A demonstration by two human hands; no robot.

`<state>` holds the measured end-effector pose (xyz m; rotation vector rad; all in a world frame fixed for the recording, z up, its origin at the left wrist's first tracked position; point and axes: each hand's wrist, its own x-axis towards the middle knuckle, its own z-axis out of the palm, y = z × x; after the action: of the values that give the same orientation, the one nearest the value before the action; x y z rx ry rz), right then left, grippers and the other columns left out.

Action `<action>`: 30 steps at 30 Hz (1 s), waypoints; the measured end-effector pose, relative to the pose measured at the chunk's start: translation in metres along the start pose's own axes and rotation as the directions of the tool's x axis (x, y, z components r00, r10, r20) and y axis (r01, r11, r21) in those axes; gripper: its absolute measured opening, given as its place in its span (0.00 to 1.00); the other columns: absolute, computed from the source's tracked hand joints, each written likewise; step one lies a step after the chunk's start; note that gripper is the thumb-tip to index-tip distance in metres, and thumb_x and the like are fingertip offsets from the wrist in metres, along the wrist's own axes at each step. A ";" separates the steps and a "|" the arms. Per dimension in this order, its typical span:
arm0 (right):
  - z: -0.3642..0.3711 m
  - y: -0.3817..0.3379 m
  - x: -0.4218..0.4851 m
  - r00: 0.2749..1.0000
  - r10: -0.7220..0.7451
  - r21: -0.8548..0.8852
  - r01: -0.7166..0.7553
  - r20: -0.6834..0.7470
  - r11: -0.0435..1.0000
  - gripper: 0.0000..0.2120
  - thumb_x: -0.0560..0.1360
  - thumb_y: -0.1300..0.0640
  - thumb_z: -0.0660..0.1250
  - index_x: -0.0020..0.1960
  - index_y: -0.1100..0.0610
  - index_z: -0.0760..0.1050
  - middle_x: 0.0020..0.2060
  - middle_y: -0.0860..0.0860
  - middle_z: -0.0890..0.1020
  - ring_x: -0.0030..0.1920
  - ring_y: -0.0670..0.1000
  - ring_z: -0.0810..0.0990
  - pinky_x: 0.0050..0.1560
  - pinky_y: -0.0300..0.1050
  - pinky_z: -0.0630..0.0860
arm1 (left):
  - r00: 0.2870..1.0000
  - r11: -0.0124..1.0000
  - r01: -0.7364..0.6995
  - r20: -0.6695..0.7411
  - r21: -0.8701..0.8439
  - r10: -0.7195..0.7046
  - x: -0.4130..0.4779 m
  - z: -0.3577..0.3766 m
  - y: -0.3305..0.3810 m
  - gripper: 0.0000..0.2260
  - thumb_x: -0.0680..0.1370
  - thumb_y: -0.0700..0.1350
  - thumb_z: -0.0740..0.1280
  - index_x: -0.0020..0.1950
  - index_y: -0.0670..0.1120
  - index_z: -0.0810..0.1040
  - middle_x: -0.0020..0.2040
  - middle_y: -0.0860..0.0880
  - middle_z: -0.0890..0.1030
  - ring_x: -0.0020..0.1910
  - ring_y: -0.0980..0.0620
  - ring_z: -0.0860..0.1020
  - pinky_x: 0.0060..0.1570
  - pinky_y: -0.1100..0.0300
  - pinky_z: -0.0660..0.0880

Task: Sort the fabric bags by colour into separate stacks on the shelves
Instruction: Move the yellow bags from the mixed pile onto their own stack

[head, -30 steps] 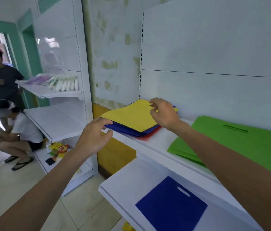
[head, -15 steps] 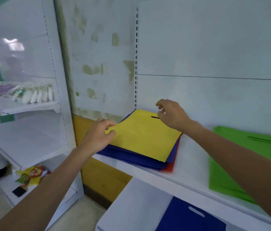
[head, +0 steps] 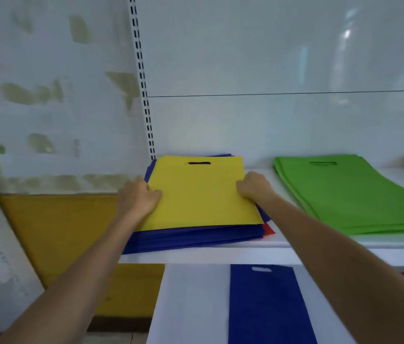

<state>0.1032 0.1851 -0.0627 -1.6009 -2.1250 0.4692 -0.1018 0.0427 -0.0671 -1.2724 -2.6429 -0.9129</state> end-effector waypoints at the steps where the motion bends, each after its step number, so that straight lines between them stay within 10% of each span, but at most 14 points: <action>1: 0.008 0.000 -0.005 0.999 0.042 0.018 -0.042 -0.012 0.999 0.17 0.78 0.55 0.55 0.61 0.62 0.71 0.61 0.59 0.74 0.60 0.60 0.73 0.58 0.49 0.70 | 1.000 0.999 0.008 -0.008 -0.036 -0.009 0.001 0.004 -0.003 0.11 0.74 0.50 0.66 0.46 0.43 0.77 0.46 0.45 0.79 0.49 0.42 0.77 0.48 0.53 0.74; 7: 0.017 -0.001 -0.010 0.968 -0.002 0.012 0.006 -0.251 1.000 0.13 0.79 0.58 0.57 0.57 0.65 0.72 0.57 0.60 0.72 0.59 0.60 0.71 0.51 0.47 0.68 | 0.994 0.959 0.052 -0.081 -0.278 -0.078 0.011 0.015 -0.015 0.06 0.76 0.41 0.64 0.39 0.44 0.72 0.34 0.50 0.73 0.34 0.50 0.72 0.37 0.58 0.68; 11: 0.018 -0.002 -0.009 0.946 -0.046 0.023 0.056 -0.321 0.998 0.11 0.78 0.60 0.60 0.57 0.64 0.72 0.57 0.60 0.74 0.57 0.60 0.73 0.50 0.49 0.69 | 0.980 0.946 -0.035 -0.198 -0.324 -0.032 0.007 0.015 -0.017 0.09 0.76 0.35 0.63 0.55 0.38 0.78 0.51 0.43 0.80 0.51 0.45 0.77 0.48 0.60 0.69; 15: 0.020 -0.002 -0.009 0.932 -0.069 0.021 0.082 -0.356 0.996 0.10 0.79 0.60 0.58 0.57 0.64 0.70 0.56 0.60 0.76 0.56 0.61 0.74 0.47 0.49 0.69 | 0.978 0.938 -0.060 -0.206 -0.341 -0.012 0.004 0.016 -0.019 0.10 0.75 0.34 0.62 0.55 0.39 0.76 0.49 0.43 0.79 0.47 0.47 0.76 0.43 0.61 0.69; 19: 0.020 -0.003 -0.010 0.914 -0.100 0.016 0.115 -0.393 0.993 0.08 0.79 0.62 0.56 0.55 0.63 0.69 0.53 0.60 0.77 0.53 0.61 0.74 0.45 0.49 0.68 | 0.988 0.957 0.052 -0.125 -0.286 -0.090 0.009 0.018 -0.018 0.06 0.74 0.40 0.66 0.42 0.39 0.71 0.36 0.44 0.72 0.33 0.47 0.71 0.31 0.58 0.64; 23: 0.019 -0.003 -0.011 0.876 -0.162 -0.030 0.167 -0.455 0.986 0.07 0.80 0.62 0.56 0.53 0.64 0.70 0.53 0.60 0.74 0.53 0.59 0.72 0.48 0.53 0.69 | 0.985 0.951 -0.011 -0.167 -0.309 -0.043 0.006 0.015 -0.017 0.10 0.75 0.38 0.66 0.56 0.38 0.78 0.51 0.43 0.80 0.50 0.46 0.77 0.49 0.57 0.72; 30: 0.018 -0.006 -0.015 0.887 -0.117 0.050 0.155 -0.447 0.987 0.06 0.80 0.62 0.53 0.52 0.64 0.67 0.49 0.60 0.76 0.47 0.61 0.74 0.43 0.51 0.67 | 0.975 0.944 0.024 -0.199 -0.329 -0.094 0.004 0.015 -0.019 0.07 0.76 0.40 0.65 0.54 0.42 0.77 0.51 0.46 0.81 0.51 0.47 0.78 0.44 0.57 0.71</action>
<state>0.0921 0.1685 -0.0770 -1.3443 -1.8247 0.1252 -0.1153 0.0443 -0.0869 -1.0786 -2.4462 -1.4567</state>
